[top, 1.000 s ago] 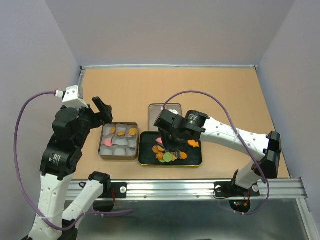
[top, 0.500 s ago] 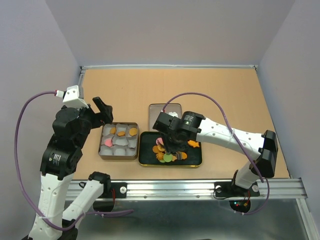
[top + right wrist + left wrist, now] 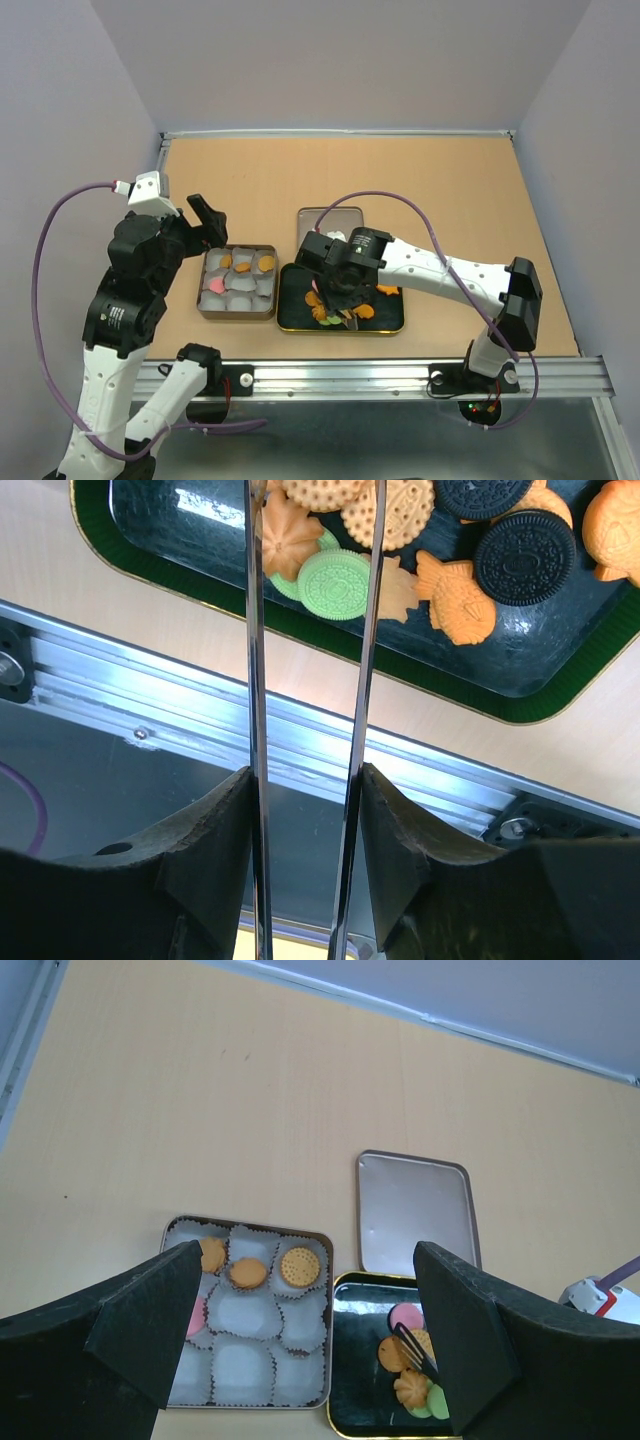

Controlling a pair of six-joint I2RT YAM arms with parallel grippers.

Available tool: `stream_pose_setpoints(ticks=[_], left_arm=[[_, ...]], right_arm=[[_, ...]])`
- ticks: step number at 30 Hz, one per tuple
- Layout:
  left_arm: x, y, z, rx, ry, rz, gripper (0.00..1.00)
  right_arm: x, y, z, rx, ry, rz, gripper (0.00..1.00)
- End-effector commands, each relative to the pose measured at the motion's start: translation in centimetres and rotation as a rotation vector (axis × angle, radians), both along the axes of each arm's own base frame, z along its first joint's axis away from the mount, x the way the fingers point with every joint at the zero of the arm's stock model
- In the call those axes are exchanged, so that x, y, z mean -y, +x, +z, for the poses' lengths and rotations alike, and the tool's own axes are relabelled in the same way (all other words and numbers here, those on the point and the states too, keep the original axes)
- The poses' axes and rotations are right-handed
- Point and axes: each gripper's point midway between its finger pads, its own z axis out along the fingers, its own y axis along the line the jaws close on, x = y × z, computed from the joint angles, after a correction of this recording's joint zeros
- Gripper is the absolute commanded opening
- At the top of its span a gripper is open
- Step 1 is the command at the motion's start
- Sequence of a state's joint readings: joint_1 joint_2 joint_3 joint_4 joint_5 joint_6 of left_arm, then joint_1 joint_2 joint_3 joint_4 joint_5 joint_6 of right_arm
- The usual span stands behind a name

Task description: Pack the cookies

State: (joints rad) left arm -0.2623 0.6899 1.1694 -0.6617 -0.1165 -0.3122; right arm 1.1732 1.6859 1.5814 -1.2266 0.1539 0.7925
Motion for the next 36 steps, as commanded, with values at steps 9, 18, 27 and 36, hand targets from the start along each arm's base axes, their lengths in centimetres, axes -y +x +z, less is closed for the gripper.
stream_pose_setpoints(ticks=[9, 18, 27, 36], left_arm=[[0.1, 0.4, 0.9, 0.051, -0.003, -0.004, 0.99], [0.0, 0.7, 1.6, 0.062, 0.004, 0.004, 0.99], [-0.3, 0.8, 2.3, 0.072, 0.015, 0.016, 0.99], [-0.7, 0.5, 2.6, 0.071, 0.025, 0.033, 0.99]], right_arm=[[-0.1, -0.2, 0.8, 0.005, -0.011, 0.013, 0.44], [-1.8, 1.6, 4.5, 0.087, 0.033, 0.012, 0.35], [-7.6, 2.9, 10.4, 0.124, 0.225, 0.077, 0.35], [-14.4, 2.2, 10.8, 0.072, 0.433, 0.239, 0.34]])
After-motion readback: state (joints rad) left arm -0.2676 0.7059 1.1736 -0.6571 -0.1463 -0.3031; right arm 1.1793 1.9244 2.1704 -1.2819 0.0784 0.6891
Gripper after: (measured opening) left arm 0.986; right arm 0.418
